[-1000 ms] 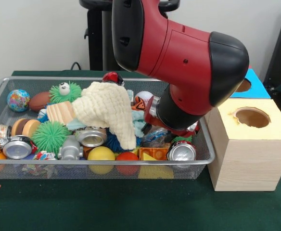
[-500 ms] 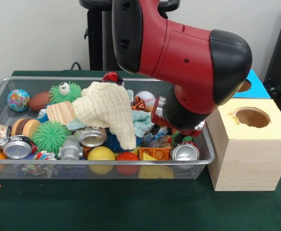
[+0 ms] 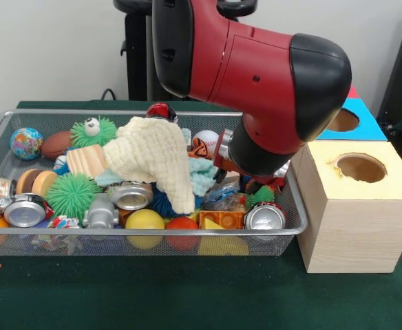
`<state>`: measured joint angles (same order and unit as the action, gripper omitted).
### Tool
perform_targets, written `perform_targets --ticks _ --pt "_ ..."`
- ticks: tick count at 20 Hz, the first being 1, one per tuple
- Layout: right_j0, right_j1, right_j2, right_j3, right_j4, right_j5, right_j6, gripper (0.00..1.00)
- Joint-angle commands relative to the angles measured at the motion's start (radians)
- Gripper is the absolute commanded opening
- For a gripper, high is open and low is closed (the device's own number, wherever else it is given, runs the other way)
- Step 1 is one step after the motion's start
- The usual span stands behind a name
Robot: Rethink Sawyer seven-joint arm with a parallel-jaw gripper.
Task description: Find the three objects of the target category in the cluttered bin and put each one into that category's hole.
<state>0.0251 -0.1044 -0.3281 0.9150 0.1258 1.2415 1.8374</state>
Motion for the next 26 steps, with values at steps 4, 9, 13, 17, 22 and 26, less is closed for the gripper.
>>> perform_targets --ticks 4,9,13,17,22,26 --pt "0.002 -0.047 0.067 0.167 -0.122 0.101 -0.077 1.00" --pt "-0.007 -0.062 0.086 0.177 -0.134 0.041 -0.054 1.00" --pt "-0.023 -0.075 0.116 0.178 -0.113 -0.042 -0.035 1.00" --pt "-0.033 -0.086 0.143 0.200 -0.094 -0.105 -0.028 1.00" --pt "-0.047 -0.090 0.177 0.211 -0.078 -0.182 -0.017 1.00" --pt "-0.058 -0.106 0.206 0.235 -0.073 -0.262 -0.003 1.00"
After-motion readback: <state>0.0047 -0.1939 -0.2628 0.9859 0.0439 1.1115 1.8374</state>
